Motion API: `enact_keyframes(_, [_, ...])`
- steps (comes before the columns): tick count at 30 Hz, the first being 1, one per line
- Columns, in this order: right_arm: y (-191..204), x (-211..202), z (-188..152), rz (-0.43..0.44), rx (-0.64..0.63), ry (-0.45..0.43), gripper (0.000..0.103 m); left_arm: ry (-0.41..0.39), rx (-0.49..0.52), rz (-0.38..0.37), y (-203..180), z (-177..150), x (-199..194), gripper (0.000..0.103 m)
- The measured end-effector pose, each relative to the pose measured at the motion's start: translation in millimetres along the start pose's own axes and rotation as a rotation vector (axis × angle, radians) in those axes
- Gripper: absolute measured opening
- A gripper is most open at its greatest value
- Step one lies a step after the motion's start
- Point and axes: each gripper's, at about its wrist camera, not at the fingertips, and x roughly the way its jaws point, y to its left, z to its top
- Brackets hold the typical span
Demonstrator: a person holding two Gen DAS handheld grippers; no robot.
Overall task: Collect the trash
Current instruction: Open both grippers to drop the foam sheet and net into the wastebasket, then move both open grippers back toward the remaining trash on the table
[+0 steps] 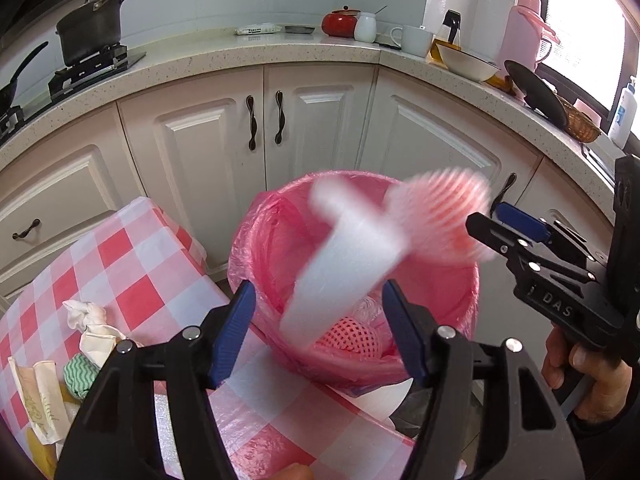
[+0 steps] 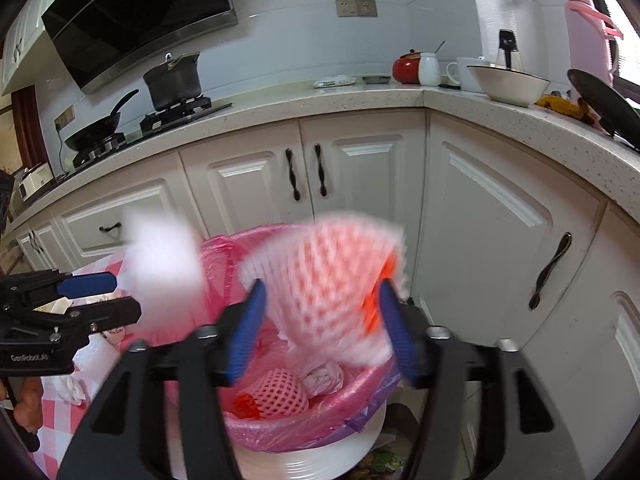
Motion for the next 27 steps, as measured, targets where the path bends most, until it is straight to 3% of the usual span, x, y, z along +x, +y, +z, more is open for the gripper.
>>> enact_keyframes(13, [-8.4,-24.6,-11.2,-0.016,0.019,-0.033,0.059,-0.055,-0.031,0.023,7.6,-27.0,-33.4,0.063])
enact_keyframes(17, [-5.1,-40.3,-18.1,-0.013,0.037,-0.055,0.064,-0.084,-0.054,0.034,14.6,-41.7,-53.6,0.067])
enact_keyframes(20, [2.5,-50.9,-22.4,-0.004,0.04,-0.062,0.066,-0.106,-0.07,0.048,23.1,-56.2,-72.7,0.073])
enact_keyframes(27, [36.9,-76.7,-32.2,0.037,0.02,-0.079,0.074,-0.154,-0.103,0.125,52.4,-96.0,-125.8,0.075])
